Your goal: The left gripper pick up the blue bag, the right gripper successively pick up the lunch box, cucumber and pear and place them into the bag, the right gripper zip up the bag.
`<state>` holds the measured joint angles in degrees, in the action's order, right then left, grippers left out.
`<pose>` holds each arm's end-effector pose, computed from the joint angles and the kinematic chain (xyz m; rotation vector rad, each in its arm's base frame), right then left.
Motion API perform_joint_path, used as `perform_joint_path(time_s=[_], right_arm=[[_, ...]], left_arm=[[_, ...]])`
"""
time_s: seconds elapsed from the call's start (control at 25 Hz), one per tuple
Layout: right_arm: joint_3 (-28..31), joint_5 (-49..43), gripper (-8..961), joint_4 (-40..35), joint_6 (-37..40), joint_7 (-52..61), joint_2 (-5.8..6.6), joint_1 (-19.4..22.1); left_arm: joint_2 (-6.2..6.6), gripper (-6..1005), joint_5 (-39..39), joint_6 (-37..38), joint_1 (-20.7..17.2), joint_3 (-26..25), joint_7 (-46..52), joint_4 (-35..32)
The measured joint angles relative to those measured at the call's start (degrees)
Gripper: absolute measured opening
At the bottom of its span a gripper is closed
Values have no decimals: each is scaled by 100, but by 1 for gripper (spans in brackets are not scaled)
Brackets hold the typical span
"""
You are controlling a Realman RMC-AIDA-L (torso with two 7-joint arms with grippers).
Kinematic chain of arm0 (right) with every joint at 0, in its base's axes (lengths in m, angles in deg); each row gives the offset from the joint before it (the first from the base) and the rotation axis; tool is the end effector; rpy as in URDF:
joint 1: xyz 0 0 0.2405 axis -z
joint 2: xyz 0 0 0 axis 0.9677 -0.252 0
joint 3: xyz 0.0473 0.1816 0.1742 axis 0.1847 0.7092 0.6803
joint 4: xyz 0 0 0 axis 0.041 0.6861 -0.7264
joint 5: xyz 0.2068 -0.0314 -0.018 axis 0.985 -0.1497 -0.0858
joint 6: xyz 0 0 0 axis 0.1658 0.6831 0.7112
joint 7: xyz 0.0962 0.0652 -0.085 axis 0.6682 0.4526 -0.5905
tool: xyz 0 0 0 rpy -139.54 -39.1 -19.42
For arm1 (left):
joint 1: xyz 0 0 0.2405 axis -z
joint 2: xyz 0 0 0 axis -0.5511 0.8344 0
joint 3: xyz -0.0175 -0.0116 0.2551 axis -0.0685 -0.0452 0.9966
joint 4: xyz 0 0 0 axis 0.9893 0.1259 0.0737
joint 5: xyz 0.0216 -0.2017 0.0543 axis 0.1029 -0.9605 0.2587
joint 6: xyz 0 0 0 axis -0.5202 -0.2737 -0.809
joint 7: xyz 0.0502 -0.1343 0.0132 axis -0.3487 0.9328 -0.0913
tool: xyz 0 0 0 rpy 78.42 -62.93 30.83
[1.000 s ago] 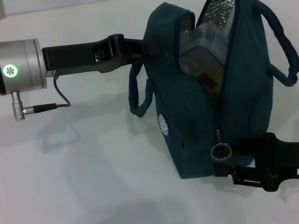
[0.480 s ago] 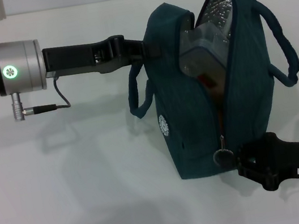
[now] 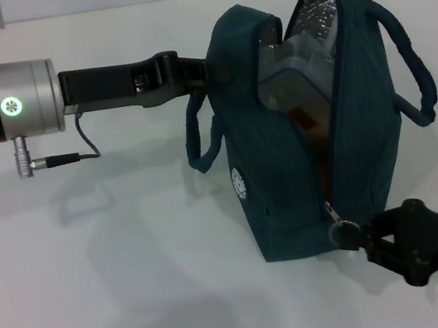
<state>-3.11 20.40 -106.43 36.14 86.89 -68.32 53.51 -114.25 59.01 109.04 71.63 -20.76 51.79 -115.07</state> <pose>0.2789 0.2510 -0.0630 -2.7571 0.7737 0.9993 -0.1955 0.3639 0.0087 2.5019 1.6081 0.8400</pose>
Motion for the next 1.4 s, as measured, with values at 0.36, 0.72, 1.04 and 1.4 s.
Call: perform_joint_path(time_s=[0.36,0.72,1.04,1.4], right_arm=[[499,20,19,-139,573,-124,40,317],[608,213,21,-165,852,-361,-2,185],[605,221,23,-166,855,-372,-19,174],[599,406,24,-255,871,-404,-30,108]], left_arm=[[-4,148,-5,-26,-47,-8,-26,-33],[-28,149,-311,-67,-228,-15,-643,-8],[-48,151,-986,-20,-569,35,-1645,-4],[-40,343,-1529,153,-828,37,-2219,3]])
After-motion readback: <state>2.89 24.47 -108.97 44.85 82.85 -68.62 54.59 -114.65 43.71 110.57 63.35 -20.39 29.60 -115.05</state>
